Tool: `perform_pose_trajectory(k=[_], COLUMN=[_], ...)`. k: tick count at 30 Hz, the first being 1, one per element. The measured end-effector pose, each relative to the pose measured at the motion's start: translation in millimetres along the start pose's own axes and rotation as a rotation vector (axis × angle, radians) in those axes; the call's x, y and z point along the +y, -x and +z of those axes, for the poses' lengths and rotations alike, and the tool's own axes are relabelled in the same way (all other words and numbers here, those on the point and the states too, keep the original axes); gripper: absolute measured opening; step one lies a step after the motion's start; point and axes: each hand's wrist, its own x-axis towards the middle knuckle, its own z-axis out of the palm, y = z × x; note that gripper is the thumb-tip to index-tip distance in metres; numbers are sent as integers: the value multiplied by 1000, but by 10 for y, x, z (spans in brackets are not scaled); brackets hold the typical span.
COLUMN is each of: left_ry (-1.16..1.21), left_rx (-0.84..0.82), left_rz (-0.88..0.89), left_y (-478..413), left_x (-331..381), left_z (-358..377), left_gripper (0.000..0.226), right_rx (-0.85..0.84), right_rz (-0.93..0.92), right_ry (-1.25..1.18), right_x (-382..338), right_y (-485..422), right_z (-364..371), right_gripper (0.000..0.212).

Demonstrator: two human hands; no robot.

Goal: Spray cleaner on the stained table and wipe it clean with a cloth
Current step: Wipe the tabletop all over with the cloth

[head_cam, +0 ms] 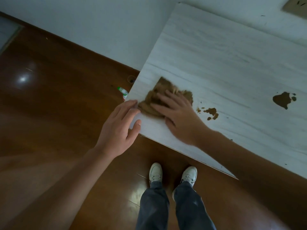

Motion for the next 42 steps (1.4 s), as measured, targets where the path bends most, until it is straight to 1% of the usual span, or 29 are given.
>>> perform_pose_trajectory(k=[3,5,6,8,11,13,15,17,20,22,24,26,28,30,34,36,39,40,42], left_ry=[-11,-35,-56,-109,-142,-110,-24,75,139,72,-47,-164,-224,-240,-219,-217,-235,-254,-280], left_rx=[-19,-50,-66,-96,-99,-61,13,76,96,77,23,-51,-91,-111,-145,-166,-187,-192,-206], left_rz=[-10,-8,-3,-2,-17,-24,-57,-108,-133,-130,-118,-130,-168,-195,-144,-119,-119,-123,-127], left_y=[9,17,18,17,14,14,5,-13,-35,-31,-27,-43,-81,-142,-311,-403,-488,-492,-481], left_x=[-9,-9,-4,11,42,57,67,94,142,161,187,249,346,472,778,917,1063,1088,1109], left_z=[-30,-54,-60,-58,-41,-19,6,20,23,26,28,38,57,94,211,271,333,352,396], left_gripper=[42,45,46,48,49,46,44,44,44,46,47,50,53,55,57,59,62,63,65], right_rx=[-121,-144,-137,-90,17,52,78,93,52,-27,-91,-90,-65,-34,68,120,165,164,128], right_rz=[-156,-188,-167,-49,200,342,383,309,98,-42,-115,-73,18,126,384,465,513,501,406], right_ry=[42,68,65,47,43,16,-20,-63,-91,-31,14,16,34,55,14,-6,10,13,-17], right_x=[17,157,245,417,514,402,177,-85,-355,-338,-115,233,632,1020,1527,1610,1491,1407,1165], right_y=[394,540,568,543,309,71,-137,-194,83,387,613,720,742,694,528,544,783,907,1168], right_z=[-2,-63,-94,-157,-232,-209,-135,-33,116,150,105,9,-112,-259,-497,-497,-420,-380,-293], right_gripper=[55,53,53,53,56,57,58,57,56,54,54,56,58,60,63,61,57,56,57])
